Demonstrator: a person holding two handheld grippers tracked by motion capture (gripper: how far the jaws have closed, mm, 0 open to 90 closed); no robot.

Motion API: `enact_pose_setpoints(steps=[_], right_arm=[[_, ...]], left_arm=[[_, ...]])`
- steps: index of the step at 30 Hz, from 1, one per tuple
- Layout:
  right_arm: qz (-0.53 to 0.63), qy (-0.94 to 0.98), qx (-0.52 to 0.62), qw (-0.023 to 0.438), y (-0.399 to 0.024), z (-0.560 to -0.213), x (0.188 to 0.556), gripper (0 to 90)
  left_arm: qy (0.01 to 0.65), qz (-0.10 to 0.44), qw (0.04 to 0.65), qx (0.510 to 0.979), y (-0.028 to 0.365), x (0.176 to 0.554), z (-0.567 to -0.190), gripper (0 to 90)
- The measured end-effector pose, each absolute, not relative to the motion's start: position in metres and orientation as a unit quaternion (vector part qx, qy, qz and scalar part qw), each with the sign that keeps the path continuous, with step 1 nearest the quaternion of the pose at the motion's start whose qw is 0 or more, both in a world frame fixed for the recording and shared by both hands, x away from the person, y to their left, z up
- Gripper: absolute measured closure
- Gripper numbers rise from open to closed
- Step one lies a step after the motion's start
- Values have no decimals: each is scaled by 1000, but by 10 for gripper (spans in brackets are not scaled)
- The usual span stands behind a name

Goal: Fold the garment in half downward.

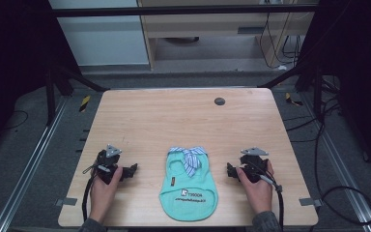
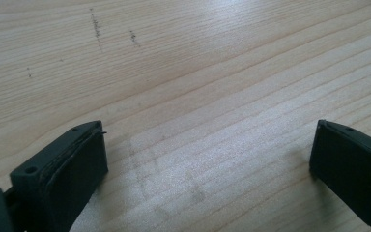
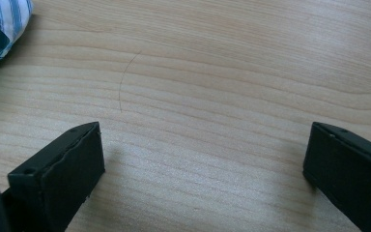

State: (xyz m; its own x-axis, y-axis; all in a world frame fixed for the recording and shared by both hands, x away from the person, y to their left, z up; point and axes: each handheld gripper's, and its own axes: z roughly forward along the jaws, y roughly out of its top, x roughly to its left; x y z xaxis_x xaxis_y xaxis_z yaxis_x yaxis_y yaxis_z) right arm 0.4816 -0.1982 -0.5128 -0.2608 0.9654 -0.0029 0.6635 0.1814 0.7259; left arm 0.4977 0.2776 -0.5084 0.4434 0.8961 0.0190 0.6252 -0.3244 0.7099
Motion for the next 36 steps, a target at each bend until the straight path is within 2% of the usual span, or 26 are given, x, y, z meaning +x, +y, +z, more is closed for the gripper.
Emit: enact_pose_setpoints(steps=[12,16,21,28,30,31,32,35,36], right_arm=[[315,733,554,238,-197,-513,476,12],[318,733,551,240,-197,-513,474,43],[328,738,536,244,-196,-511,465,158],[316,759,504,265,-189,-497,452,165],[312,770,487,269,-185,-490,450,199],[308,781,476,263,-180,-485,450,248],[308,781,476,263,-180,-485,450,248],[304,801,455,242,-173,-477,456,342],[304,801,455,242,-173,-477,456,342]], left_arm=[[493,214,318,781,277,489,-508,0],[486,211,322,784,277,485,-508,0],[478,199,329,790,278,476,-504,45],[455,205,344,796,269,460,-489,55],[445,207,344,801,262,460,-482,51],[427,203,344,811,254,462,-475,50],[427,203,344,811,254,462,-475,48],[401,185,353,825,240,472,-464,47],[401,185,353,825,240,472,-464,48]])
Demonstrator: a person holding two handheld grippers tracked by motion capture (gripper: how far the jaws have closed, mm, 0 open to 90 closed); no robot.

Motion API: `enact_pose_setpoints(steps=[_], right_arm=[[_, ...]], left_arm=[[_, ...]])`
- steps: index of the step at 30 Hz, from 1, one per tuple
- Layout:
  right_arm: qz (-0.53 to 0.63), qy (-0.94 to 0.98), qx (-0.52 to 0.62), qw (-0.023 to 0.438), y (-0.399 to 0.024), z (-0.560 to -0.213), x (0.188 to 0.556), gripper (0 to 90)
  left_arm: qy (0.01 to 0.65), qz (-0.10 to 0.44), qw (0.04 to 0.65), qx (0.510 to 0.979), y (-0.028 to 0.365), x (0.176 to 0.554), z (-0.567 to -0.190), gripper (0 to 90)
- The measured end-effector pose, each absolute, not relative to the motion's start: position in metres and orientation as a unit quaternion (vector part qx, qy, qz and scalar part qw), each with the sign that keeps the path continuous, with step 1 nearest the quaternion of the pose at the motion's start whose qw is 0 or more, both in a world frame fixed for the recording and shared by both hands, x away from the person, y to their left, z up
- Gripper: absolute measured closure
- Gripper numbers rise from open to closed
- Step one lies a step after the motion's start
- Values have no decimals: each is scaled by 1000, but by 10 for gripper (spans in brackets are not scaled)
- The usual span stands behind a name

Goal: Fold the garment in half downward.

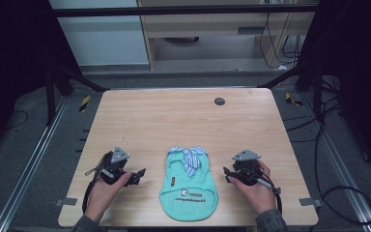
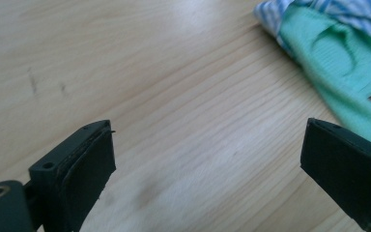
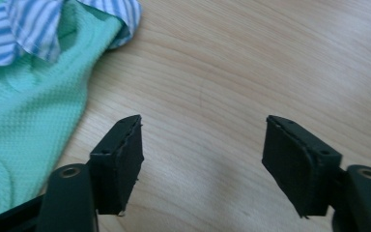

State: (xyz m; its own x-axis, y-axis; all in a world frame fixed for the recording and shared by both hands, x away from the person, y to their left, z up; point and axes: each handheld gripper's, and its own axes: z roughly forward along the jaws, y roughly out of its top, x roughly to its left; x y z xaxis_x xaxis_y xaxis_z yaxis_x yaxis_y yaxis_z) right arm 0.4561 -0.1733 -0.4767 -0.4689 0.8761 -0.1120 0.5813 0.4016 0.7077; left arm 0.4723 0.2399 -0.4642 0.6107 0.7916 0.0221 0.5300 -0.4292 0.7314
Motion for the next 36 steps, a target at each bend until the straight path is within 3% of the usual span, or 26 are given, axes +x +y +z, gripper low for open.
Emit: enact_pose_setpoints(steps=[2,9,19,36], right_arm=[[300,809,446,236,-170,-471,463,372],[293,831,417,225,-155,-451,481,481],[296,847,389,209,-137,-430,506,659],[276,862,392,162,-116,-420,537,757]], left_arm=[[397,159,367,826,231,482,-458,50],[375,152,338,850,208,500,-452,103],[361,148,327,861,183,523,-437,295],[351,119,297,880,162,547,-420,508]])
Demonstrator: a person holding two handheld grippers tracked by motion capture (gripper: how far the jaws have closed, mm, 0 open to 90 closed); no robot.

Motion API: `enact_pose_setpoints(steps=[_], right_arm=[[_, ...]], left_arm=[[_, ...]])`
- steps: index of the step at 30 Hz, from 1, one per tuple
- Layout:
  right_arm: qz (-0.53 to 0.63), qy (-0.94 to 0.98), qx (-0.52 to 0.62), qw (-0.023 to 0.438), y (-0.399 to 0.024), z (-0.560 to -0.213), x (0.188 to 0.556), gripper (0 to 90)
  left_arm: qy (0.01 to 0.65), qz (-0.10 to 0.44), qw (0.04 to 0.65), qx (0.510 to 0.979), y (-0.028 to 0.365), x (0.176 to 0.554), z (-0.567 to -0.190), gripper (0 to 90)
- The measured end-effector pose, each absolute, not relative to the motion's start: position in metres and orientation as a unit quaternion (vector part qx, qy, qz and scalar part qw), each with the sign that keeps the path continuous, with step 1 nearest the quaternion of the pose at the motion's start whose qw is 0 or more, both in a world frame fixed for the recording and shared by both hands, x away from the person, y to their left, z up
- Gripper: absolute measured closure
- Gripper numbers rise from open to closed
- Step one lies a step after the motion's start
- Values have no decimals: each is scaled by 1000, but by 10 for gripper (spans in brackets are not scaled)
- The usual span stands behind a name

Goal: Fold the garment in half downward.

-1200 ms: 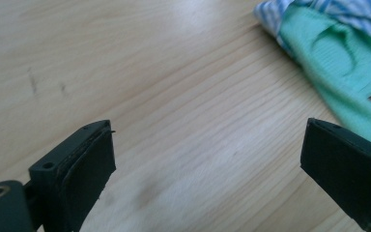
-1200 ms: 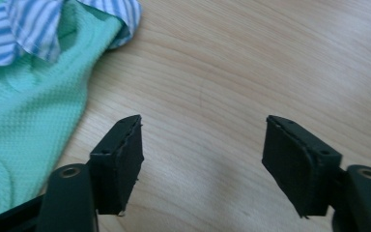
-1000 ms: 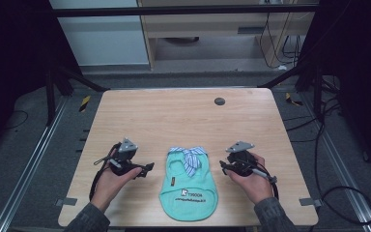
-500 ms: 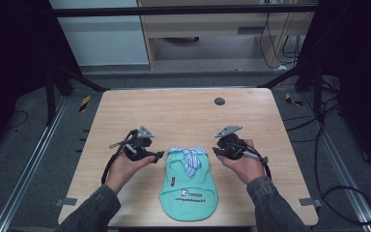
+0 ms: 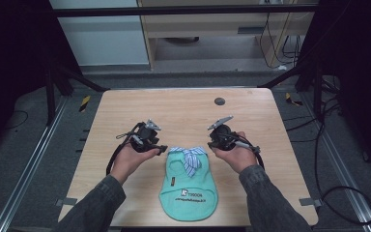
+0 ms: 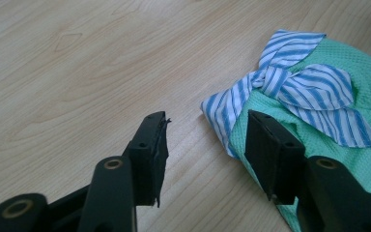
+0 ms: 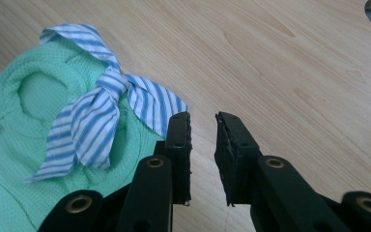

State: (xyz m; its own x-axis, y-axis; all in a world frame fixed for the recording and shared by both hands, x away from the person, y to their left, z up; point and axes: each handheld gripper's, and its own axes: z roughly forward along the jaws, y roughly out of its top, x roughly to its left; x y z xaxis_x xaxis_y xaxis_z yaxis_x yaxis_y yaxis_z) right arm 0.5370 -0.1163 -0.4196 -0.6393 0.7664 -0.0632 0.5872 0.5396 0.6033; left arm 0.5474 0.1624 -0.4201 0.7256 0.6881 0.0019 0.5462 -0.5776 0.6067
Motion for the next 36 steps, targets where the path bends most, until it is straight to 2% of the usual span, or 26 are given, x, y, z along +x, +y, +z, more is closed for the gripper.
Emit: enact_pose_setpoints(steps=[8,18,36], right_arm=[[269,861,408,138,-109,-423,549,793],[256,863,418,123,-97,-428,554,800],[234,863,435,105,-87,-445,567,699]], left_arm=[[358,95,285,884,152,562,-423,601],[365,82,268,888,140,569,-428,665],[385,61,251,886,129,580,-444,639]])
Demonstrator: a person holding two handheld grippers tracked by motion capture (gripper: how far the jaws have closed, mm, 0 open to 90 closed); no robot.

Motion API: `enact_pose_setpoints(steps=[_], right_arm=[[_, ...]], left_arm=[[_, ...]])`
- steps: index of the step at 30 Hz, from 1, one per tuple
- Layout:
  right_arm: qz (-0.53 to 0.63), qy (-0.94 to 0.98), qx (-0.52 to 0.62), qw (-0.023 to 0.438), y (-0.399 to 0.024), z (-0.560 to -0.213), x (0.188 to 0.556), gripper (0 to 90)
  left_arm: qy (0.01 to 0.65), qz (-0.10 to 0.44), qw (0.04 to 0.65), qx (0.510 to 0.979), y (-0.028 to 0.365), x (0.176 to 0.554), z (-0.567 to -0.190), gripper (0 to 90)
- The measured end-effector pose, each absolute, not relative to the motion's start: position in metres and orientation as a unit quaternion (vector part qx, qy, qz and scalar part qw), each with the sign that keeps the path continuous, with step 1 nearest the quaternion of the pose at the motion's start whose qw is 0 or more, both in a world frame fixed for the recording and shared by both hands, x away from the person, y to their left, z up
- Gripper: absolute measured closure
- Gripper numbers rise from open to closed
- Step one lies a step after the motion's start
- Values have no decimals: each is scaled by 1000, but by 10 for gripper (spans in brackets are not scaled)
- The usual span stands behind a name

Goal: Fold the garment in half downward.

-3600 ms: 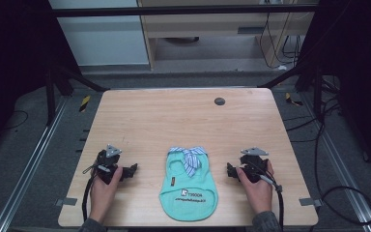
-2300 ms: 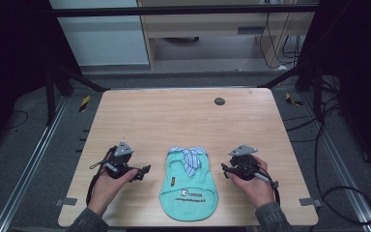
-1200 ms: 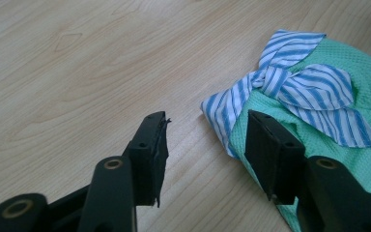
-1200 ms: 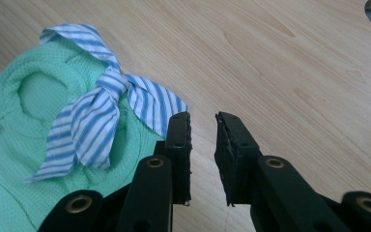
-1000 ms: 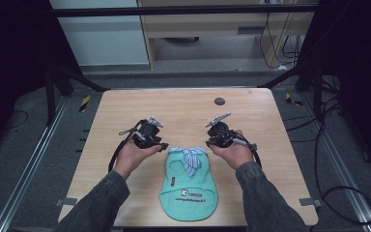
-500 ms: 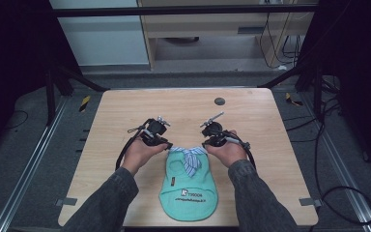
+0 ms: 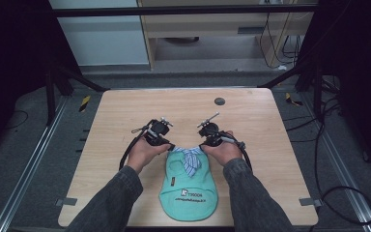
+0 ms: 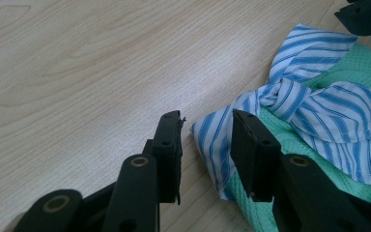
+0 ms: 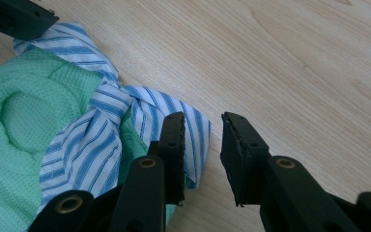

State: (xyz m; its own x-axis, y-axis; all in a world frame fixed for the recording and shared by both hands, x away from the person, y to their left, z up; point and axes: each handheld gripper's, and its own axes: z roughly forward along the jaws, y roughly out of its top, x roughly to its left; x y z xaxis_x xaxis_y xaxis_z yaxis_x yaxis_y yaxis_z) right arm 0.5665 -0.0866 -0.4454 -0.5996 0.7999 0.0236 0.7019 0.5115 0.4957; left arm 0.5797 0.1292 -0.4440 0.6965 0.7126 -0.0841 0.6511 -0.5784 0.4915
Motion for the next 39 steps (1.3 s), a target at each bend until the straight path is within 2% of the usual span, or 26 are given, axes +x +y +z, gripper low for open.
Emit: enact_pose_setpoints(steps=[17,39], right_arm=[[227,864,440,91,-81,-459,568,640],[212,867,445,75,-79,-472,569,597]], left_arm=[[379,55,230,894,125,575,-460,624],[372,47,221,901,124,573,-470,711]])
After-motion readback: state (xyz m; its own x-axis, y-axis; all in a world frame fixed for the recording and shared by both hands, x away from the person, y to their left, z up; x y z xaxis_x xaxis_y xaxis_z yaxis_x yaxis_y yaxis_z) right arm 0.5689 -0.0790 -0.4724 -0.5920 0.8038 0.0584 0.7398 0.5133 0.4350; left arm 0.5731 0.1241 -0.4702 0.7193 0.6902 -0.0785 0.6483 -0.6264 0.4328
